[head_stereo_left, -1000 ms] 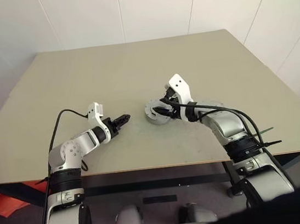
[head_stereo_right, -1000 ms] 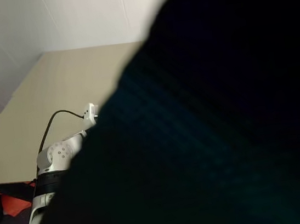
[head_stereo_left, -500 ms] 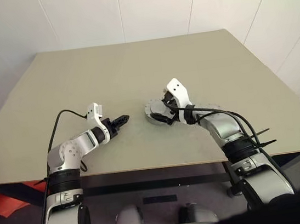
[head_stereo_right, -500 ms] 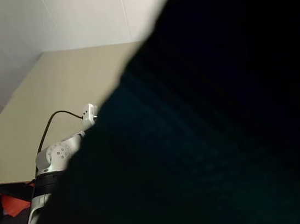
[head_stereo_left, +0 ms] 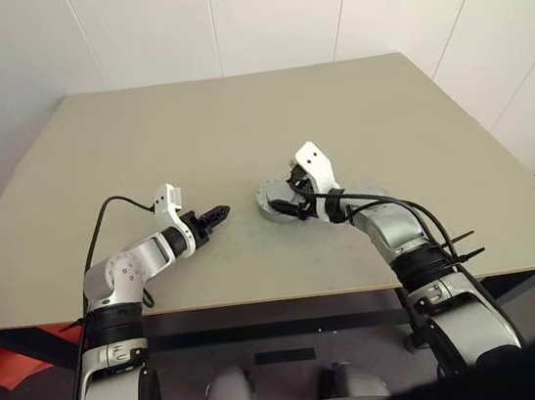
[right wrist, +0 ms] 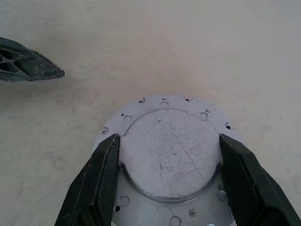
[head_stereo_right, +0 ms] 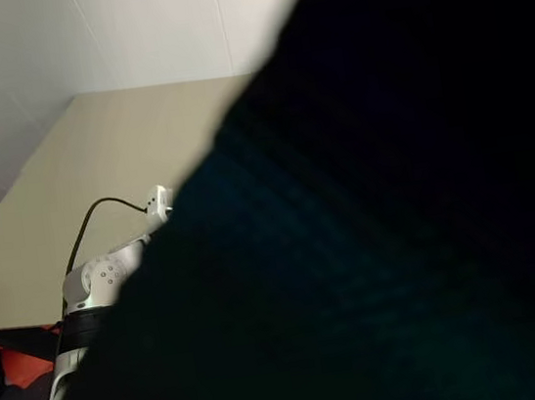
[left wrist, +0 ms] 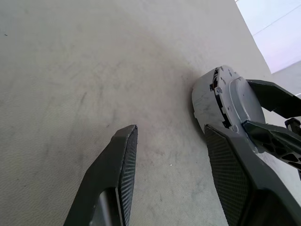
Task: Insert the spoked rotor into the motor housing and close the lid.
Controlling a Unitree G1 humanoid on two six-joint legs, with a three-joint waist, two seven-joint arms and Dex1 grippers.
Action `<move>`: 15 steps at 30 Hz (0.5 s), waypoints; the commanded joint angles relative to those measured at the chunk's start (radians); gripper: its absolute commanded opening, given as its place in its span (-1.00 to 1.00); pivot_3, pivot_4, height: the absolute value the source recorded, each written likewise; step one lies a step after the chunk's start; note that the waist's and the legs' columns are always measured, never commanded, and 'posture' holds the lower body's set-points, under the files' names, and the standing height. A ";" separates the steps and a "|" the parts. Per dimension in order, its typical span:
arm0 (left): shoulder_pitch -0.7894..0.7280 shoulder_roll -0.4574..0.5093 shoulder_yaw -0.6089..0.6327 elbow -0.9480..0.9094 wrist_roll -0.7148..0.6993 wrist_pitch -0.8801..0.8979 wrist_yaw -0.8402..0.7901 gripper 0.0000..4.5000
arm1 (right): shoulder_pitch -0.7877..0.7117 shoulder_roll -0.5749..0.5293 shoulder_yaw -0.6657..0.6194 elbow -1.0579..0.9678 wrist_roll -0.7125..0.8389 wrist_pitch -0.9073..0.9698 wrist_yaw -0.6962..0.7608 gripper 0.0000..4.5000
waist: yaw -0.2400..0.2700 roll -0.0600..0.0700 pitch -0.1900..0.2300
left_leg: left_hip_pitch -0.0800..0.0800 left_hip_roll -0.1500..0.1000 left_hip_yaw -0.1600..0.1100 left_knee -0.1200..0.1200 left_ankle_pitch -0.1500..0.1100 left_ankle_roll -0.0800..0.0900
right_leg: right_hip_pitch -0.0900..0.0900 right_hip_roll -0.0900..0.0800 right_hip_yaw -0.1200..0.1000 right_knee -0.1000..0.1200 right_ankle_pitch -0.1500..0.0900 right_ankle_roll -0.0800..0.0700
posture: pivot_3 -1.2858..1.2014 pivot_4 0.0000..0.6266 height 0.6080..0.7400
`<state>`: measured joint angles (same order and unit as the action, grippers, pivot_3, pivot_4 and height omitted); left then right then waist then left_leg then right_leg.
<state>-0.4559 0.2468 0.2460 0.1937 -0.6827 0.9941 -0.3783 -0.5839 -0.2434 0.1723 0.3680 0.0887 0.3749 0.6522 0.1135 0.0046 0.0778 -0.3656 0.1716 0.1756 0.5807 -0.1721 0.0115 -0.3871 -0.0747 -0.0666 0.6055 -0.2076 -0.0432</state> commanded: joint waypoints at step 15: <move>0.017 -0.002 0.009 -0.049 -0.006 -0.003 0.010 0.06 | -0.024 0.015 0.028 0.018 -0.022 0.019 0.017 0.39 | -0.016 0.000 0.000 | 0.000 0.000 0.000 0.000 0.000 0.000 | 0.000 0.000 0.000 0.000 0.000 0.000 | 0.03 -1.00 1.00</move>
<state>-0.4300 0.2407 0.2459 0.1851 -0.6818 0.9941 -0.3655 -0.5998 -0.2323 0.1855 0.3789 0.0737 0.3841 0.6574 0.0976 0.0046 0.0778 -0.3658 0.1716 0.1755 0.5808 -0.1721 0.0116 -0.3871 -0.0747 -0.0666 0.6054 -0.2078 -0.0428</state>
